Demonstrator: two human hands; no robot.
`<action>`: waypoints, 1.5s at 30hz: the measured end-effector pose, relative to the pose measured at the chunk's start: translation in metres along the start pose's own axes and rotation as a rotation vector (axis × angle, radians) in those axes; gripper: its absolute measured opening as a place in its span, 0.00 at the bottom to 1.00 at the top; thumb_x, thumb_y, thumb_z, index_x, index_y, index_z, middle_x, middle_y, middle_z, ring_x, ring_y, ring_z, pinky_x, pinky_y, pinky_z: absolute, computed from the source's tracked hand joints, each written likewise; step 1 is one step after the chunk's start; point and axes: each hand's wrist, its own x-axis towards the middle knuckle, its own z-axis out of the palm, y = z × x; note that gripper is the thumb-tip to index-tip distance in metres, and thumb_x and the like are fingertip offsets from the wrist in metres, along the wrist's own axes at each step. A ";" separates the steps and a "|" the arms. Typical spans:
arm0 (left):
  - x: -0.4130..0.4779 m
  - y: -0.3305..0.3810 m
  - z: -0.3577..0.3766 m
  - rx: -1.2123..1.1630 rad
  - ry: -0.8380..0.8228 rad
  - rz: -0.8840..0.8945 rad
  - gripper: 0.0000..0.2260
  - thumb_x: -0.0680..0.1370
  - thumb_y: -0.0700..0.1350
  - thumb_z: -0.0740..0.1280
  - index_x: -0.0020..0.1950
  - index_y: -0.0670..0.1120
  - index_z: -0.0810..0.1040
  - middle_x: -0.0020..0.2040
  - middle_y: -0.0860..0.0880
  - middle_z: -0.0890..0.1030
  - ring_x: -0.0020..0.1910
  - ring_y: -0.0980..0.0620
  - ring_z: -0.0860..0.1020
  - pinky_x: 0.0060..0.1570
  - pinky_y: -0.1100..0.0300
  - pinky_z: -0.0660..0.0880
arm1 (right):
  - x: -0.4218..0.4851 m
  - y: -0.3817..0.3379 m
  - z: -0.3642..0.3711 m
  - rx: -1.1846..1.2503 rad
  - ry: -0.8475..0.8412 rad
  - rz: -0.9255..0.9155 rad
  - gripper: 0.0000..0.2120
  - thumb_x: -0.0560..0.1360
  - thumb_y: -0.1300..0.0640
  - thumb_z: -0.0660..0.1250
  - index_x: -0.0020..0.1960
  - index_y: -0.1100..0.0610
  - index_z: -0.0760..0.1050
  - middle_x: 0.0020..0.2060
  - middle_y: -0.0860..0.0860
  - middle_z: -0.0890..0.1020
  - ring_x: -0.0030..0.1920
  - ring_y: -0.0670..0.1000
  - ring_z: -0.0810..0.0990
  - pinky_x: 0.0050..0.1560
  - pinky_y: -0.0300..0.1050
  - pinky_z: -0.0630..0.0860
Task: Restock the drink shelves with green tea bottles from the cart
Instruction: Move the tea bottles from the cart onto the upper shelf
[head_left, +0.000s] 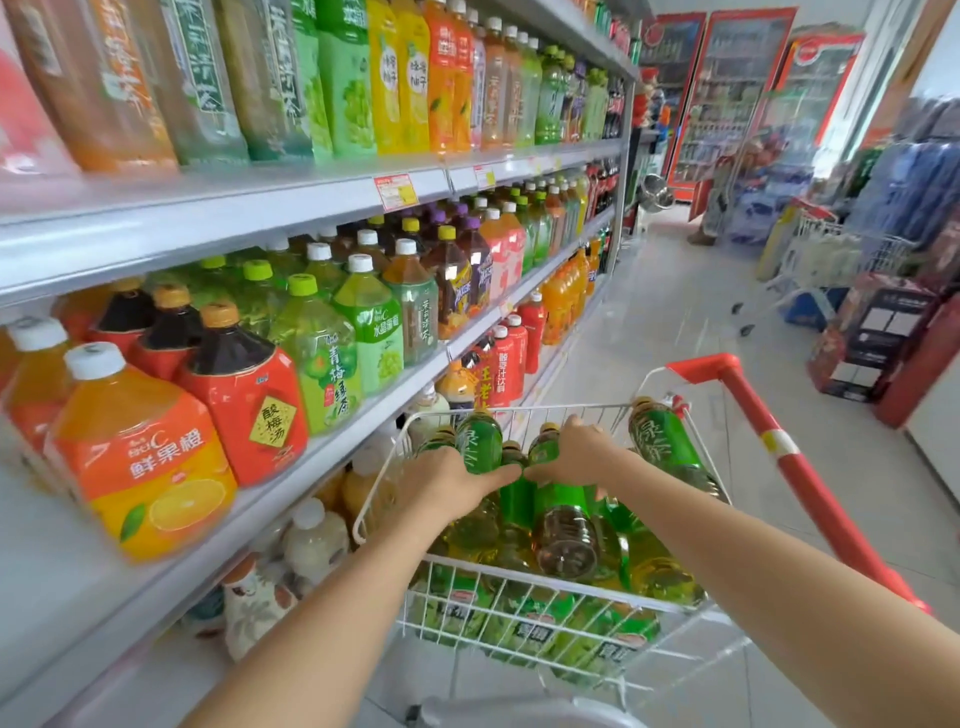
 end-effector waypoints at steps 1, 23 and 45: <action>0.000 0.006 -0.001 0.025 -0.008 -0.013 0.31 0.70 0.75 0.59 0.31 0.46 0.65 0.27 0.51 0.67 0.25 0.53 0.68 0.25 0.61 0.61 | 0.001 0.002 0.004 0.079 -0.058 0.061 0.53 0.69 0.35 0.69 0.76 0.65 0.44 0.70 0.64 0.65 0.50 0.58 0.81 0.42 0.46 0.81; -0.092 -0.038 -0.134 -1.243 0.373 0.026 0.04 0.75 0.40 0.69 0.41 0.46 0.81 0.39 0.48 0.84 0.38 0.49 0.81 0.44 0.55 0.77 | -0.084 -0.080 -0.070 1.063 0.019 -0.828 0.36 0.60 0.44 0.79 0.64 0.49 0.70 0.60 0.54 0.78 0.59 0.53 0.79 0.58 0.49 0.77; -0.302 -0.157 -0.349 -0.720 1.398 -0.166 0.13 0.67 0.53 0.78 0.45 0.46 0.83 0.40 0.49 0.86 0.39 0.52 0.84 0.46 0.52 0.81 | -0.250 -0.399 -0.122 1.253 -0.448 -1.406 0.26 0.69 0.62 0.75 0.64 0.66 0.70 0.44 0.57 0.83 0.33 0.45 0.83 0.31 0.37 0.79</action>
